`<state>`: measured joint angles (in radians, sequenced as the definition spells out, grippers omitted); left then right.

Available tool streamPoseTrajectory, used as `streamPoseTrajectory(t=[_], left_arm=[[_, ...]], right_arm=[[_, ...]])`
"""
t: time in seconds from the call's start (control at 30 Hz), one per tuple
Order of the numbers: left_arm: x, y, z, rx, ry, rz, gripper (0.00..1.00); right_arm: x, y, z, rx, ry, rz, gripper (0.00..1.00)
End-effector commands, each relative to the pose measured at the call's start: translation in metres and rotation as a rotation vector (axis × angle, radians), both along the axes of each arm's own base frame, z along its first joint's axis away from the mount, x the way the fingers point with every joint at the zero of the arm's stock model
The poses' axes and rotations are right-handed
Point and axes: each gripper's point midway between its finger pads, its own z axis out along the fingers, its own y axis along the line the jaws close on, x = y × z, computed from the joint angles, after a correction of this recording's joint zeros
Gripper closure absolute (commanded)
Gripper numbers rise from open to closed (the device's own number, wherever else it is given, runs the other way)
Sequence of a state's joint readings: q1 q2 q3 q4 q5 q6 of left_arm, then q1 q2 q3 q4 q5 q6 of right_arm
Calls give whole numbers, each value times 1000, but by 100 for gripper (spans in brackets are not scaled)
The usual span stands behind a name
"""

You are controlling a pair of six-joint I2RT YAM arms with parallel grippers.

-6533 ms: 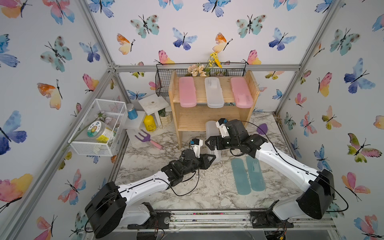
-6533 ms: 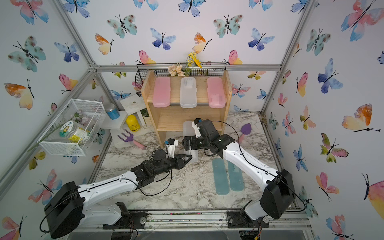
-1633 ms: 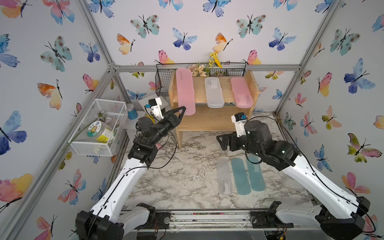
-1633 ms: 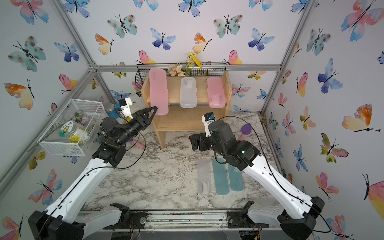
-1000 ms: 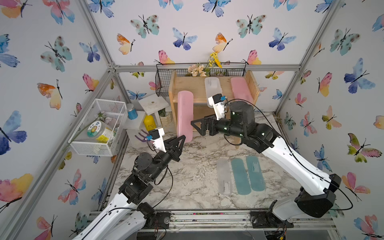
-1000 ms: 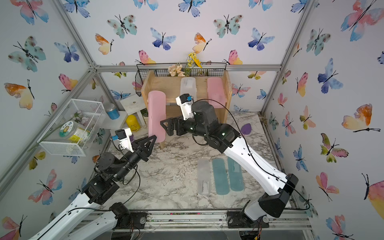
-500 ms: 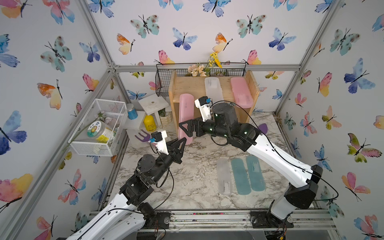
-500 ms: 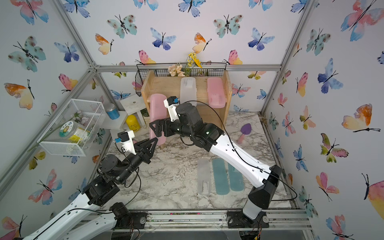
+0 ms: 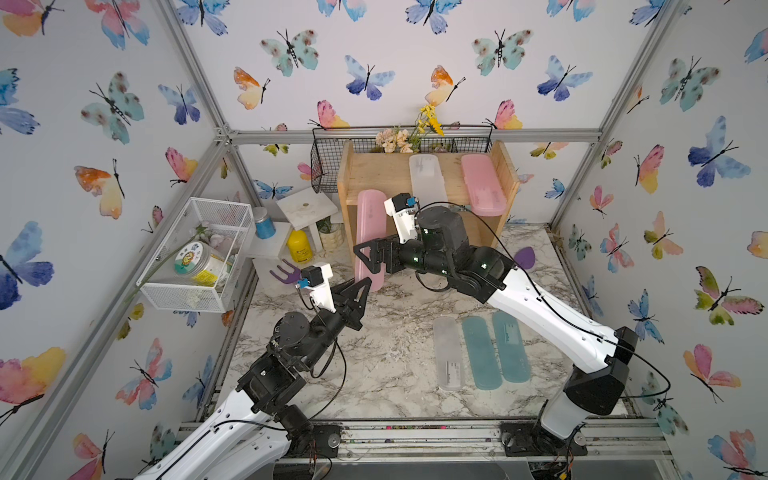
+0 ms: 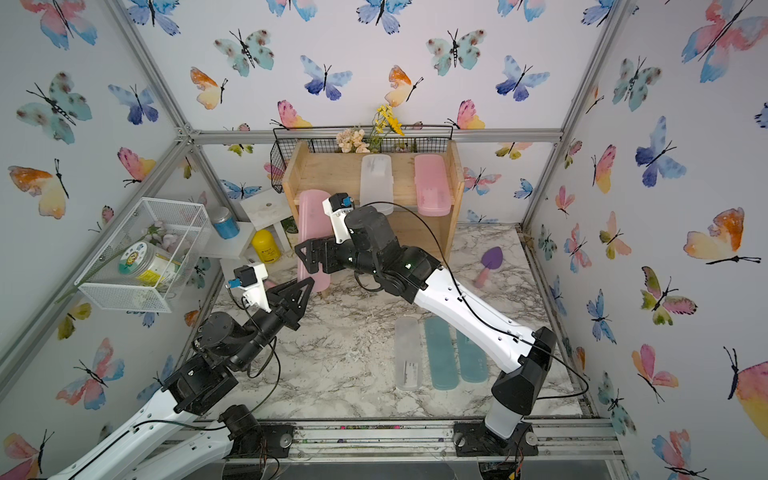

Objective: Remove the pencil cases from the shelf
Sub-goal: Pick up the pencil case from the shelf, then place the pencil case at the center of the board.

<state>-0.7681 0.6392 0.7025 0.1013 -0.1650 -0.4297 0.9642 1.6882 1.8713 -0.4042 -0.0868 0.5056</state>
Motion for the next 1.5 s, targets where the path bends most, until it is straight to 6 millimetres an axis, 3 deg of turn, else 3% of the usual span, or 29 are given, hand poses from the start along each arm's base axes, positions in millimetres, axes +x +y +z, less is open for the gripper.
streamPoseTrajectory(t=[0.0,0.07,0.17,0.27,0.37,0.47,0.53,0.67,0.8,0.97,1.13,1.47], left_arm=[[-2,9,12,-27,-40,35,92],[-2,9,11,-24,-36,35,85],[-2,10,9,-24,-32,37,44],[-1,13,6,-22,-25,55,15],[0,16,2,-18,-14,75,1],[2,23,-1,-23,2,111,1],[5,33,-4,-27,22,164,1],[11,43,-12,-2,60,236,1],[19,36,-23,33,104,238,1],[26,24,-40,58,151,222,1],[30,18,-54,70,188,212,1],[34,14,-75,84,242,214,1]], right_arm=[[3,4,6,21,-12,-10,9],[2,3,6,22,-12,-11,12],[2,-2,3,6,-9,-29,14],[1,-15,1,-20,-14,-59,15],[-5,-31,-6,-57,-11,-81,15],[-16,-50,-26,-115,21,-85,15],[-26,-64,-53,-166,66,-91,15],[-45,-94,-127,-252,227,-142,15],[-63,-115,-197,-282,380,-191,15],[-74,-129,-267,-379,503,-236,15],[-73,-129,-303,-438,558,-267,14],[-70,-129,-342,-506,623,-329,13]])
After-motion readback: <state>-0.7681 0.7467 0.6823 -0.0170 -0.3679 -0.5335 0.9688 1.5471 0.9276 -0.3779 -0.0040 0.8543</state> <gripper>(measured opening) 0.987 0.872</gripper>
